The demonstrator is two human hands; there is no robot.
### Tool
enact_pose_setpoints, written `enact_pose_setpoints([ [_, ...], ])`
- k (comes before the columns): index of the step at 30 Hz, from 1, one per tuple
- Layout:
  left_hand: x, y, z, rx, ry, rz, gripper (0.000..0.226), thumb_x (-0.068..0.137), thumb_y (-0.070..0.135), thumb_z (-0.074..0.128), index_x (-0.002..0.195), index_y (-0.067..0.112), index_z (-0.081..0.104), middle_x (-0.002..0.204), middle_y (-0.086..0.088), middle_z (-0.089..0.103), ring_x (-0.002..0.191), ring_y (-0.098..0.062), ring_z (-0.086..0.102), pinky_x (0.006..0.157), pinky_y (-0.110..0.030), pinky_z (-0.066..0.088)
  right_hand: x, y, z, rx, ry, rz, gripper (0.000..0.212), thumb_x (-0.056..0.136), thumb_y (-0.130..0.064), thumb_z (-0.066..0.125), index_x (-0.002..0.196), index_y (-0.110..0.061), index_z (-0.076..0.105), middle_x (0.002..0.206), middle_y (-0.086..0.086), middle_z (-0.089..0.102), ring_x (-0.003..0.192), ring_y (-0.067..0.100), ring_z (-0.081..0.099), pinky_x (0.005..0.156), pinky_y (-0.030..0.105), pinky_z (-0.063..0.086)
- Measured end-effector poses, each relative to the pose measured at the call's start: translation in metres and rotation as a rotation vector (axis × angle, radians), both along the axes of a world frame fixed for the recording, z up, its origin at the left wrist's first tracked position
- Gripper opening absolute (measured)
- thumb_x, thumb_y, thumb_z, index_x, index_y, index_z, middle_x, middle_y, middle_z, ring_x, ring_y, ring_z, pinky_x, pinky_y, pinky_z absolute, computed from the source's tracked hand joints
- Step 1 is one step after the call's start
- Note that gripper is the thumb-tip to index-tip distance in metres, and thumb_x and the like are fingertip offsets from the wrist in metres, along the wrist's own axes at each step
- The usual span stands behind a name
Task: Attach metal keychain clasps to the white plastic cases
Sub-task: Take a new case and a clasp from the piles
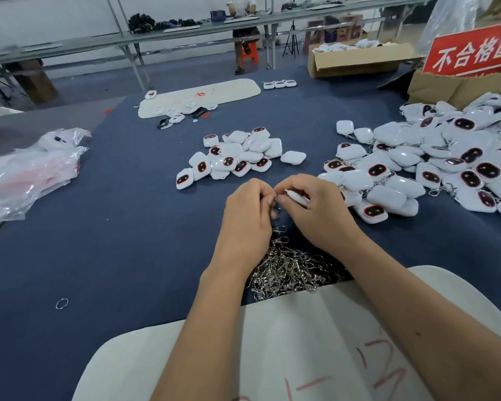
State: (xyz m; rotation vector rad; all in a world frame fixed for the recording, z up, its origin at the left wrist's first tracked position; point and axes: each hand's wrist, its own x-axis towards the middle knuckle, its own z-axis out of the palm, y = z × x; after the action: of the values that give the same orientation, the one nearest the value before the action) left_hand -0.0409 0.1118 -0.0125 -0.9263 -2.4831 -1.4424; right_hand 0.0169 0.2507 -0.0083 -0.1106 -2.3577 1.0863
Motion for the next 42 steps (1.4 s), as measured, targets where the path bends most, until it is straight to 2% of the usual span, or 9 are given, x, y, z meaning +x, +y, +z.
enact_pose_setpoints([
  [3,-0.0006,-0.0004,-0.0005,0.023,0.009,0.007,0.024,0.101,0.002,0.049,0.087,0.017,0.060,0.075,0.006,0.065,0.075,-0.013,0.060,0.067,-0.026,0.047,0.0005,0.0020,-0.0009,-0.030,0.000,0.025,0.012,0.094,-0.009,0.071,0.091,-0.018,0.078,0.081,-0.008,0.074,0.080,0.008,0.065,0.071,0.020,0.047],
  [7,-0.0009,0.0003,-0.0012,0.044,0.006,0.005,0.023,0.102,0.004,0.049,0.086,0.017,0.060,0.074,0.006,0.065,0.077,-0.015,0.062,0.071,-0.035,0.051,-0.0007,0.0044,-0.0028,-0.036,0.020,0.008,0.010,0.094,-0.010,0.072,0.091,-0.016,0.079,0.082,-0.009,0.075,0.081,0.007,0.067,0.075,0.024,0.050],
  [10,-0.0009,0.0001,-0.0013,0.047,0.012,-0.001,0.023,0.102,0.004,0.049,0.087,0.017,0.061,0.074,0.006,0.065,0.077,-0.017,0.062,0.073,-0.040,0.053,-0.0009,0.0046,-0.0047,0.003,0.040,-0.014,0.011,0.092,-0.010,0.073,0.088,-0.018,0.078,0.082,-0.010,0.074,0.080,0.004,0.066,0.073,0.019,0.049],
  [13,-0.0016,-0.0006,-0.0016,0.023,0.024,0.004,0.024,0.102,0.004,0.049,0.087,0.018,0.061,0.074,0.007,0.064,0.076,-0.014,0.061,0.071,-0.036,0.051,-0.0011,0.0044,-0.0056,0.082,0.080,-0.027,0.010,0.090,-0.009,0.074,0.087,-0.017,0.079,0.081,-0.010,0.073,0.076,0.002,0.063,0.069,0.012,0.042],
  [20,-0.0016,-0.0014,-0.0009,-0.013,0.024,0.006,0.026,0.102,0.006,0.049,0.083,0.021,0.059,0.074,0.007,0.064,0.076,-0.013,0.061,0.069,-0.034,0.051,-0.0007,0.0047,-0.0078,0.190,0.147,-0.029,0.007,0.089,-0.006,0.074,0.087,-0.011,0.078,0.082,-0.003,0.074,0.077,0.014,0.065,0.073,0.033,0.049],
  [24,-0.0016,-0.0019,-0.0008,-0.023,0.044,0.018,0.026,0.101,0.005,0.050,0.082,0.021,0.058,0.075,0.008,0.063,0.074,-0.012,0.060,0.064,-0.025,0.047,-0.0010,0.0048,-0.0075,0.213,0.160,-0.012,0.007,0.089,-0.004,0.074,0.087,-0.010,0.078,0.081,0.000,0.073,0.076,0.018,0.065,0.072,0.039,0.050],
  [32,-0.0005,0.0001,-0.0004,0.035,0.051,0.022,0.025,0.101,0.004,0.051,0.084,0.020,0.060,0.074,0.008,0.064,0.074,-0.012,0.061,0.065,-0.026,0.048,-0.0008,0.0027,-0.0042,0.030,0.068,-0.003,0.010,0.092,-0.010,0.073,0.089,-0.017,0.079,0.082,-0.011,0.075,0.082,0.006,0.067,0.075,0.019,0.048],
  [39,-0.0008,0.0012,0.0004,0.088,-0.029,0.046,0.027,0.099,0.001,0.050,0.082,0.019,0.060,0.070,0.005,0.066,0.070,-0.012,0.063,0.064,-0.017,0.048,0.0005,0.0012,-0.0009,-0.024,0.107,-0.010,0.020,0.093,-0.005,0.070,0.110,-0.014,0.076,0.096,-0.004,0.075,0.093,0.006,0.068,0.084,0.017,0.049],
  [42,0.0002,0.0018,0.0005,0.089,-0.061,0.051,0.026,0.100,0.002,0.051,0.082,0.018,0.060,0.070,0.003,0.066,0.068,-0.012,0.062,0.062,-0.016,0.047,0.0011,0.0012,-0.0004,0.008,0.134,0.010,0.020,0.092,-0.002,0.071,0.107,-0.013,0.078,0.098,-0.003,0.075,0.094,0.008,0.069,0.085,0.021,0.051],
])
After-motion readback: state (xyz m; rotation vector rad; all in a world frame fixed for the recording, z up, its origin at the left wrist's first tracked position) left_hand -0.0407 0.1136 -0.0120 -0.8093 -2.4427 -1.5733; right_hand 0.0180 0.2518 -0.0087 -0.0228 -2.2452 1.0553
